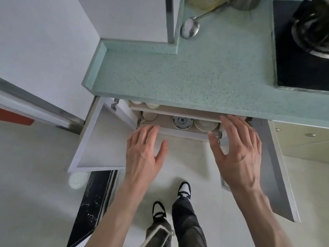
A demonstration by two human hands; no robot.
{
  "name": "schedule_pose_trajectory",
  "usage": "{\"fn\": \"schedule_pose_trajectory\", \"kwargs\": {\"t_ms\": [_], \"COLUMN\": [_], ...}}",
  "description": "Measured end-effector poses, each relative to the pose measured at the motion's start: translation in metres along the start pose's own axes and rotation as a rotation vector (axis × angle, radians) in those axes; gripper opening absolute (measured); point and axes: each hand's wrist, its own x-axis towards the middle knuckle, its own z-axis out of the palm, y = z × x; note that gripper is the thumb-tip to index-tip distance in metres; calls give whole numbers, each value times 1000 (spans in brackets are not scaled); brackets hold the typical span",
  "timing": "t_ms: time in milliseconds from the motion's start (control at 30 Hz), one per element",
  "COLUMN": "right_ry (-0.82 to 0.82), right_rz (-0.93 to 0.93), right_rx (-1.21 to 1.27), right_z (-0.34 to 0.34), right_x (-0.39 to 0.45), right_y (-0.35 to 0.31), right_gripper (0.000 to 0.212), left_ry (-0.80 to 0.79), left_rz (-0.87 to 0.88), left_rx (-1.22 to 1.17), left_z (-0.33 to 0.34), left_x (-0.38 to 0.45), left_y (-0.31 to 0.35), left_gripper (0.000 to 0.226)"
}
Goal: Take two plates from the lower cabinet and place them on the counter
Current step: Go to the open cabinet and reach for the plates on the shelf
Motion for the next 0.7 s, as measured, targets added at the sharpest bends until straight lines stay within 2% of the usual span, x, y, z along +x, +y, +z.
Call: {"fn": "schedule_pose_trajectory", "kwargs": {"t_ms": [133,367,567,700], "right_ry": [47,78,168,167], "right_rz": [65,148,140,184], "right_rx": [-17,-85,-159,-155], "right_z": [61,206,331,396], "right_x": [-15,-51,-74,-82], "right_y": [22,84,146,179], "right_gripper": [45,49,50,53], "left_ry": [33,102,96,62], "left_rz": [4,-5,43,74], "left_rx": [-34,-92,-48,-54], "left_z": [72,219,347,417], "left_x": [5,-4,-11,-9], "left_y": [-28,-90,-144,-168], "left_gripper": [42,42,39,40]}}
